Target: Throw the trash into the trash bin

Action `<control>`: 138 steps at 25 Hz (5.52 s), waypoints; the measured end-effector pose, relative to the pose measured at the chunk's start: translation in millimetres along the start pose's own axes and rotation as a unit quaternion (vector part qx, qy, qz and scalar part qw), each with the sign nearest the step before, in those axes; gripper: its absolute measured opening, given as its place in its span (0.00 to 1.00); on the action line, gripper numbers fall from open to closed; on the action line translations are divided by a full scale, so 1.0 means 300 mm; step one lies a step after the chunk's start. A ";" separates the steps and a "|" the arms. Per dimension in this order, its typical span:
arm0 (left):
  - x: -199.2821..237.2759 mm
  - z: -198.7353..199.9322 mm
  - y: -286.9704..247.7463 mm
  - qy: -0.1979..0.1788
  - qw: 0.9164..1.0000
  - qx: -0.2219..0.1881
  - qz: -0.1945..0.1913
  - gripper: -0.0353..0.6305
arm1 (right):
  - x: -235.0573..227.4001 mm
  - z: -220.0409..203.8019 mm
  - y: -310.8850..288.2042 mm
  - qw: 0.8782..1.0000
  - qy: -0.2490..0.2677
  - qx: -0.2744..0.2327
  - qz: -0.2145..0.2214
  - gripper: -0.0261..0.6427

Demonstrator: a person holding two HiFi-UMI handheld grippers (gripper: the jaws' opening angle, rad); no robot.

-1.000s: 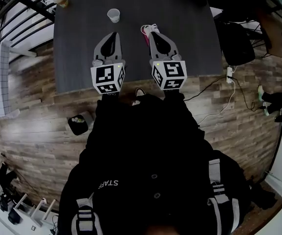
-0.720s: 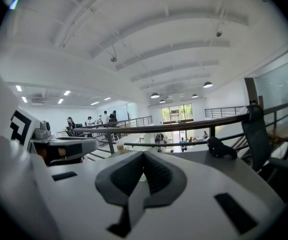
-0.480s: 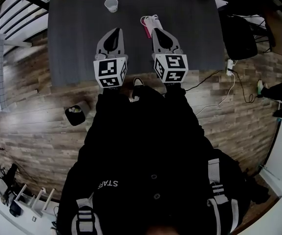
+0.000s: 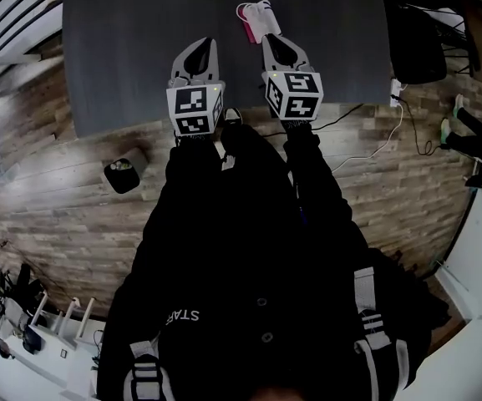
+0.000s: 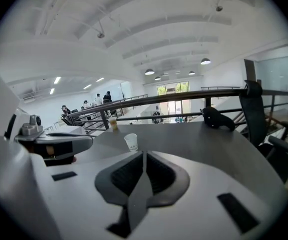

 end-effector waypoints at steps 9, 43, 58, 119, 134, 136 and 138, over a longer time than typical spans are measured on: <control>-0.003 -0.163 -0.101 0.007 0.999 0.053 -0.003 0.05 | -0.068 -0.149 -0.090 0.999 0.006 0.053 -0.005 0.06; 0.105 -0.381 -0.243 0.045 0.991 0.120 0.028 0.05 | -0.163 -0.444 -0.378 0.983 -0.005 0.181 0.013 0.11; 0.134 -0.311 -0.138 0.059 0.993 0.084 0.056 0.05 | -0.089 -0.302 -0.287 0.991 0.027 0.128 0.013 0.07; 1.183 -0.614 1.641 0.299 0.828 -0.098 0.464 0.05 | 2.157 -0.213 -0.041 0.838 0.294 0.063 0.455 0.07; 1.317 -0.969 1.951 0.381 0.747 -0.098 0.535 0.05 | 2.560 -0.522 -0.018 0.766 0.354 0.114 0.525 0.07; 1.334 -1.022 1.968 0.391 0.739 -0.094 0.540 0.05 | 2.597 -0.575 -0.023 0.757 0.360 0.123 0.531 0.07; 1.347 -1.084 1.984 0.401 0.732 -0.090 0.543 0.05 | 2.634 -0.634 -0.027 0.748 0.365 0.132 0.538 0.07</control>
Point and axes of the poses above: the fingertips, and each gripper's own axes: y backward along the fingers, x to its left, z out of its top, the point moved 2 cm from there along y, backward along the fingers, and after that the axes turned 7 degrees about y, right-handed, at the moved point
